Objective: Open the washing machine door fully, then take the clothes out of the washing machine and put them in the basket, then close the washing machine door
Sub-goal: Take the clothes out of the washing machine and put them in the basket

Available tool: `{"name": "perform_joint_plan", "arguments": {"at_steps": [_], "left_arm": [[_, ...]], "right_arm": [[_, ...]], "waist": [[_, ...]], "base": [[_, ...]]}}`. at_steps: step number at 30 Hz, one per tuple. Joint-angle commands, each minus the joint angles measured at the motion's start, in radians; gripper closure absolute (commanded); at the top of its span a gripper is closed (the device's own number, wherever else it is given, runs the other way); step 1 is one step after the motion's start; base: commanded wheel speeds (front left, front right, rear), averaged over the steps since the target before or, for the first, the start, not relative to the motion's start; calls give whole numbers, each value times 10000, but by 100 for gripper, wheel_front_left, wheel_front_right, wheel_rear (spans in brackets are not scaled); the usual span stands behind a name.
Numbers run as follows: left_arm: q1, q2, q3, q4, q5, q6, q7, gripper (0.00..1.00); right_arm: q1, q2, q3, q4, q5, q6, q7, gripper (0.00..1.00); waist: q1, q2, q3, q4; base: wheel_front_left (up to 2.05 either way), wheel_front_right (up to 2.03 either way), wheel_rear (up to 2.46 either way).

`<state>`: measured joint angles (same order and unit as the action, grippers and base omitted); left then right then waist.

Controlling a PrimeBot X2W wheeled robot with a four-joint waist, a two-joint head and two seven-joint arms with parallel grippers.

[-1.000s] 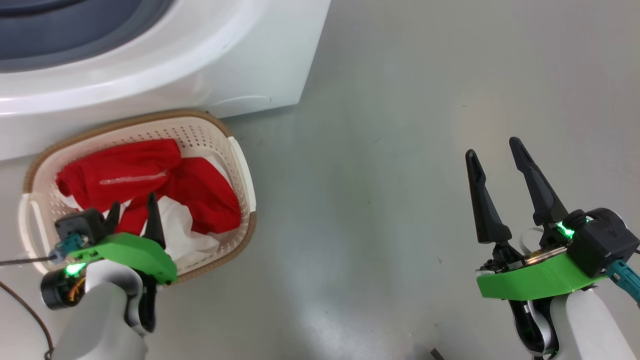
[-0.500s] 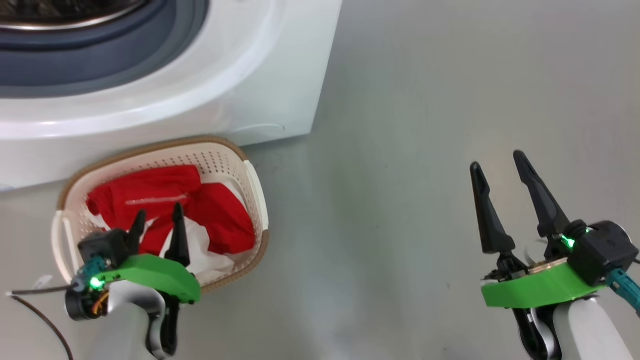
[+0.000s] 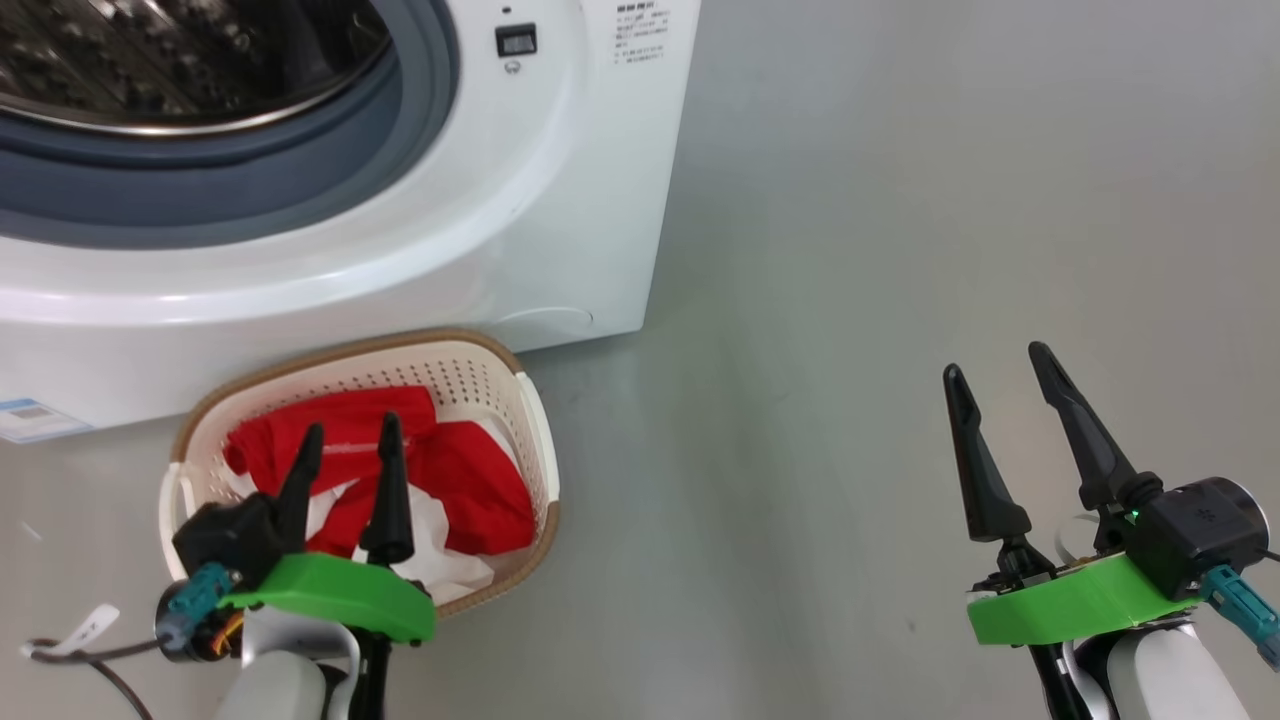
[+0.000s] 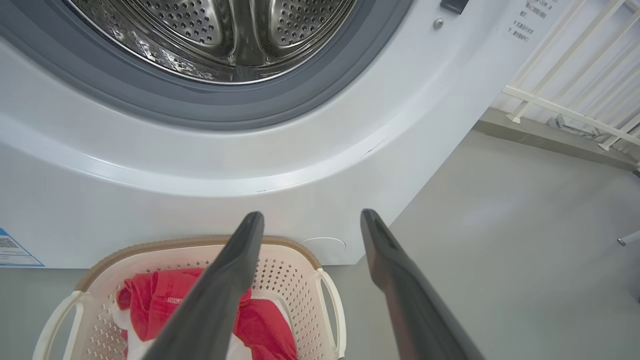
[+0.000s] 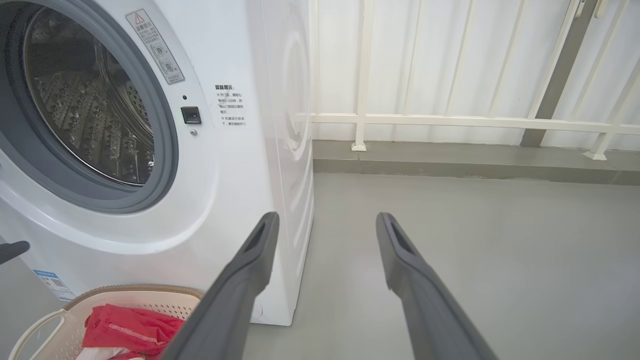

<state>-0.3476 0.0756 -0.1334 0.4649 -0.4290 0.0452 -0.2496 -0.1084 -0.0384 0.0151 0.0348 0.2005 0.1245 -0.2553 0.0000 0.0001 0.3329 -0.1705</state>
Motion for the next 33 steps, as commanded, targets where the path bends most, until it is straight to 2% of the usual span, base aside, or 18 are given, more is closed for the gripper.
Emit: {"name": "perform_joint_plan", "arguments": {"at_steps": [1, 6, 15, 33], "left_arm": [[200, 90, 232, -403, 124, 118, -100, 0], [687, 109, 125, -1154, 142, 267, 109, 0], [1658, 311, 32, -2468, 721, 782, -19, 0], [3293, 629, 452, -4048, 1330, 1047, -119, 0]], "right_arm": [[61, -118, 187, -192, -121, 62, -65, 0], [176, -118, 196, -145, -215, 62, -65, 0], [582, -118, 62, -66, -384, 62, -65, 0], [1263, -118, -183, -240, -478, 62, -65, 0]], "waist": [[0, -1, -198, 61], [0, -1, -555, 106], [0, -1, -1319, 273], [0, -1, -2267, 384]], "base": [[0, 0, 0], [0, 0, 0], [0, 0, 0], [0, 0, 0]]}}
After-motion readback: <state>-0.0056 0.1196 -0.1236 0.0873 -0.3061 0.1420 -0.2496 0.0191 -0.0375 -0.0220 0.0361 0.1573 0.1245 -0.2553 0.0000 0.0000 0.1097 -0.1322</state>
